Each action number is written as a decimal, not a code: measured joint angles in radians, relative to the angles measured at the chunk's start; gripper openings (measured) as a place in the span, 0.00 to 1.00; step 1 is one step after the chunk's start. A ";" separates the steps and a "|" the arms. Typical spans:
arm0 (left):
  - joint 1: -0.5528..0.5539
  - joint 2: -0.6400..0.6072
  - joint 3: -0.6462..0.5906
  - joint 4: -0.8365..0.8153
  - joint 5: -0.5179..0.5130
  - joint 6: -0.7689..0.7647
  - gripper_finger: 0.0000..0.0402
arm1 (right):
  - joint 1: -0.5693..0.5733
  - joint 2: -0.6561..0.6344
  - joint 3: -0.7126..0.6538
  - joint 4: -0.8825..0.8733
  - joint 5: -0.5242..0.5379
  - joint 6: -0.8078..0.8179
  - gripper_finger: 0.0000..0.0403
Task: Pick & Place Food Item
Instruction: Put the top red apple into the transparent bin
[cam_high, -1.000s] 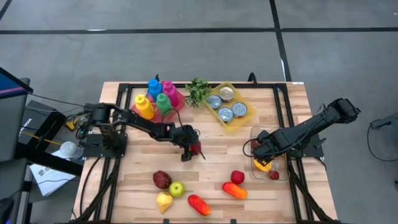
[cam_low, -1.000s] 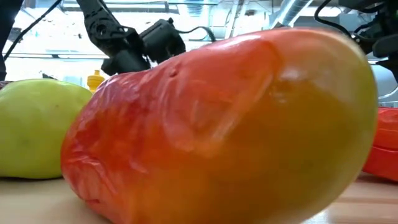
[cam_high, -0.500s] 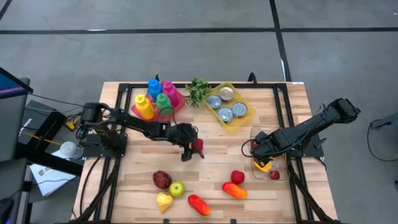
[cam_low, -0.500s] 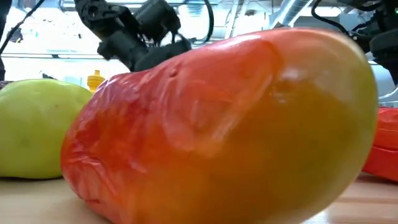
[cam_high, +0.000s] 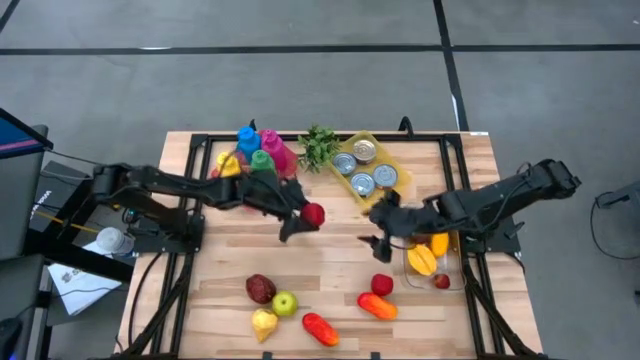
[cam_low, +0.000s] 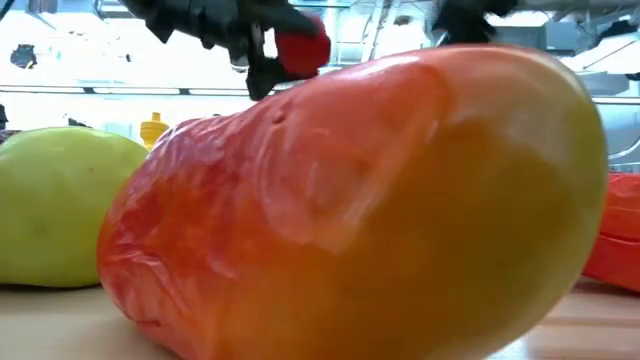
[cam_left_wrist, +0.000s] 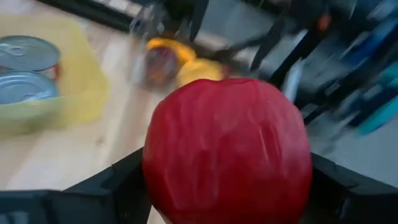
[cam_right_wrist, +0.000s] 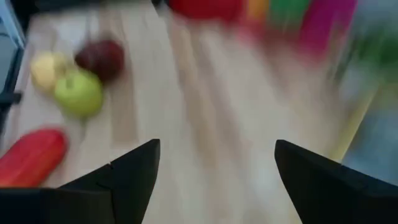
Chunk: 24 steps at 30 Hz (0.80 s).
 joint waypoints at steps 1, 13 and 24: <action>0.020 -0.017 0.000 0.016 0.045 -0.053 0.70 | -0.008 0.000 0.022 0.046 0.022 -0.110 0.77; 0.070 -0.095 0.000 0.336 0.270 -0.485 0.72 | -0.128 0.016 0.154 0.327 0.028 -0.708 0.77; 0.074 -0.094 0.000 0.336 0.260 -0.509 0.72 | -0.137 0.135 0.283 0.370 -0.059 -0.672 0.80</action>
